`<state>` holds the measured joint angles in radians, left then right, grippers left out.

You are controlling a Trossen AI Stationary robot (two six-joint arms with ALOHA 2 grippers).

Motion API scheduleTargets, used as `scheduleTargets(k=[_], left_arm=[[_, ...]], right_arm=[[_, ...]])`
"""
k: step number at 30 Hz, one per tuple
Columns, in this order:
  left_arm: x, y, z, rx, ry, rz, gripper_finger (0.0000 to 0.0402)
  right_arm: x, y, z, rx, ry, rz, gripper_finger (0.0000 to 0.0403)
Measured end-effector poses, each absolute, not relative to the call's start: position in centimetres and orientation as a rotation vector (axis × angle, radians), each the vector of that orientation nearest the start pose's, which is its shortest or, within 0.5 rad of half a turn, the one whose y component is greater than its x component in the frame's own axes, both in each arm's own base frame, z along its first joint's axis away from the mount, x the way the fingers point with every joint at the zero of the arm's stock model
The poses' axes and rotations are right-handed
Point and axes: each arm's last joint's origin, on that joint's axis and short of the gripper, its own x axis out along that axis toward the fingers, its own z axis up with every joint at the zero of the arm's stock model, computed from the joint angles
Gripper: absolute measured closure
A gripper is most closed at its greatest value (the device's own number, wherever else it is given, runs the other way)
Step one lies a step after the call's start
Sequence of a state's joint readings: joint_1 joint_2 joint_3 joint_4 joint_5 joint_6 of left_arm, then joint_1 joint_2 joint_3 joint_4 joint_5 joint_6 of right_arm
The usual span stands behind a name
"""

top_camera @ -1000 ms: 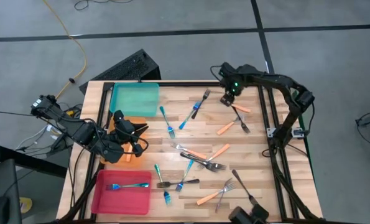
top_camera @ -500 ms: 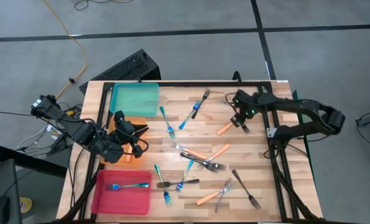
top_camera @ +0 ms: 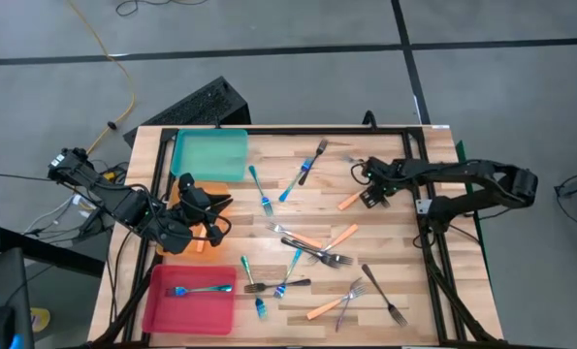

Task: Sort silverware by color (type)
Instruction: Put the black fork into the blue bin

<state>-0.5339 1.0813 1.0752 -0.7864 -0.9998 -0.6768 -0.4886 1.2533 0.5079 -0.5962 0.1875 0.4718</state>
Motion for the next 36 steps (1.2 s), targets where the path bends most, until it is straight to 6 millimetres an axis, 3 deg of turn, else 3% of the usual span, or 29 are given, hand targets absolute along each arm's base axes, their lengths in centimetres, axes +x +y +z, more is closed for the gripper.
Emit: scheduleTargets(k=[7,17,21,29,36], left_arm=[[18.4,-8.1,33.6,-0.093,0.391,0.600,0.0370],[18.4,-8.1,33.6,-0.092,0.393,0.599,0.0370],[18.4,-8.1,33.6,-0.092,0.392,0.600,0.0370],[18.4,-7.9,33.7,-0.101,0.345,0.656,0.0370],[18.6,-8.0,34.1,-0.140,0.281,0.685,0.0367]], right_arm=[[16.2,-9.1,12.8,0.591,1.228,-0.885,0.0190],[16.1,-9.0,13.1,0.612,1.204,-0.882,0.0338],[16.2,-8.6,13.6,0.594,1.177,-0.866,0.0378],[16.1,-7.5,15.3,0.600,1.051,-0.841,0.0378],[17.5,-6.8,18.8,0.572,0.709,-0.704,0.0373]])
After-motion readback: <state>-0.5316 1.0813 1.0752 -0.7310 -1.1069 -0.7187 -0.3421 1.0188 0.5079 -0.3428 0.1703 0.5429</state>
